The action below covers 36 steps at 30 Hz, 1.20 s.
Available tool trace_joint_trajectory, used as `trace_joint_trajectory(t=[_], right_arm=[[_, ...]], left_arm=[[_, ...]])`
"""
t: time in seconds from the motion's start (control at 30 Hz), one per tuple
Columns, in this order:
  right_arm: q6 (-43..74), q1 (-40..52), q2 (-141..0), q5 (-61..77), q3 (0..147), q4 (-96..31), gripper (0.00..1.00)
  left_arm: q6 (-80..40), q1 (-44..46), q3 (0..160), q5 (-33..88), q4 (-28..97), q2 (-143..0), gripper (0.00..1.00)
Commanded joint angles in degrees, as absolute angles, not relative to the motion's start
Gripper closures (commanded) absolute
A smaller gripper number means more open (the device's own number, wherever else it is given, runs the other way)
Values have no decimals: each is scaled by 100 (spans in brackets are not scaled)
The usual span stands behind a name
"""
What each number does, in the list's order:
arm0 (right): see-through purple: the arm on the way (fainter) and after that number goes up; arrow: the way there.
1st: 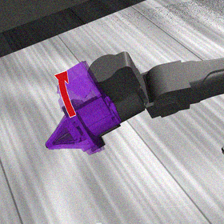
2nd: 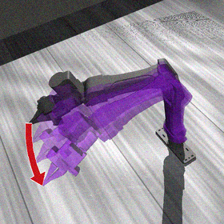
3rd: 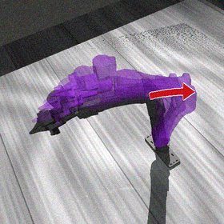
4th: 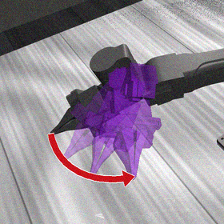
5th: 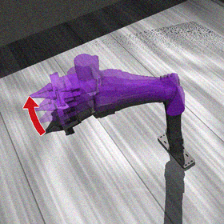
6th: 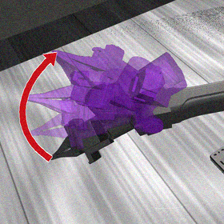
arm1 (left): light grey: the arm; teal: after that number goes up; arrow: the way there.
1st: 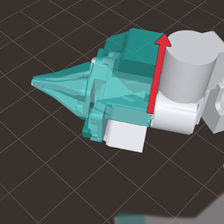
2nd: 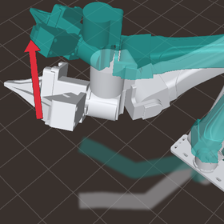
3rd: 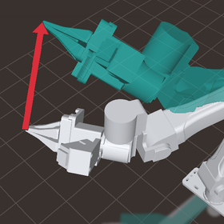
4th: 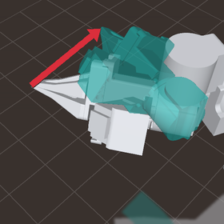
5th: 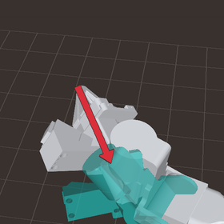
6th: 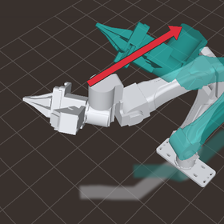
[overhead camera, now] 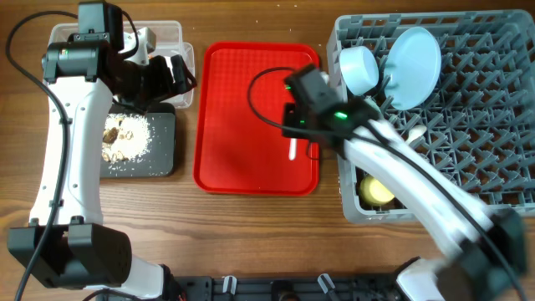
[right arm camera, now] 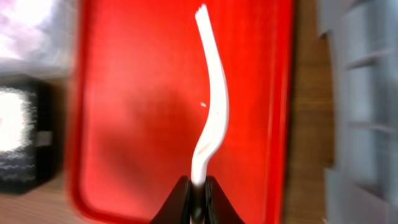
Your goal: Sort waste into correct bins and load items into the dishwasher rack
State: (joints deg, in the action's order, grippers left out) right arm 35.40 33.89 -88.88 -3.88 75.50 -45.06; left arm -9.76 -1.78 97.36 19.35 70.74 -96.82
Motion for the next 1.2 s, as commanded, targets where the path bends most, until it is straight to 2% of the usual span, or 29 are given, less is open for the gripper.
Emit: trace_joint_trajectory(t=[0.0, 0.13, 0.23, 0.37, 0.53, 0.57, 0.6, 0.63, 0.7, 0.83, 0.9, 0.97, 1.03, 1.1, 1.17], right_arm=[[3562, 3111, -7697, -998, 7699, -5105, 95], [4416, 2359, -6943, -1951, 7677, -6289, 96], [5028, 1446, -6796, -2440, 7509, -6838, 96], [5391, 469, -7072, -2353, 6759, -6252, 96], [5398, 250, -7664, -2082, 6263, -5531, 94], [5393, 250, -7782, -2043, 6263, -5454, 88], [5384, 250, -7863, -1997, 6263, -5389, 70], [5304, 250, -7891, -1929, 6263, -5319, 60], [5072, 250, -7856, -1820, 6272, -5210, 54], [4466, 250, -7498, -1610, 6541, -5369, 50], [3839, 250, -7046, -1337, 6875, -5627, 43], [2596, 261, -6475, -624, 7124, -5756, 27], [1299, 261, -5728, 528, 7286, -6049, 3], [829, 261, -5065, 1052, 7314, -6429, 0], [1083, 261, -4504, 1258, 7314, -6761, 0]], left_arm=[[-967, -174, 9782, 1940, 7078, -9675, 0], [-967, -174, 9782, 1940, 7078, -9675, 0], [-967, -172, 9782, 1940, 7078, -9675, 0], [-967, -174, 9782, 1940, 7078, -9675, 0], [-967, -172, 9782, 1940, 7078, -9675, 0], [-967, -174, 9782, 1940, 7078, -9675, 0], [-967, -172, 9782, 1940, 7078, -9675, 0], [-967, -174, 9782, 1940, 7078, -9675, 0], [-967, -172, 9782, 1940, 7078, -9675, 0], [-967, -174, 9782, 1940, 7078, -9675, 0], [-967, -174, 9782, 1942, 7078, -9675, 0], [-967, -174, 9782, 1940, 7078, -9675, 0], [-967, -172, 9782, 1940, 7078, -9675, 0], [-967, -174, 9782, 1940, 7078, -9675, 0], [-967, -174, 9782, 1940, 7078, -9675, 0]])
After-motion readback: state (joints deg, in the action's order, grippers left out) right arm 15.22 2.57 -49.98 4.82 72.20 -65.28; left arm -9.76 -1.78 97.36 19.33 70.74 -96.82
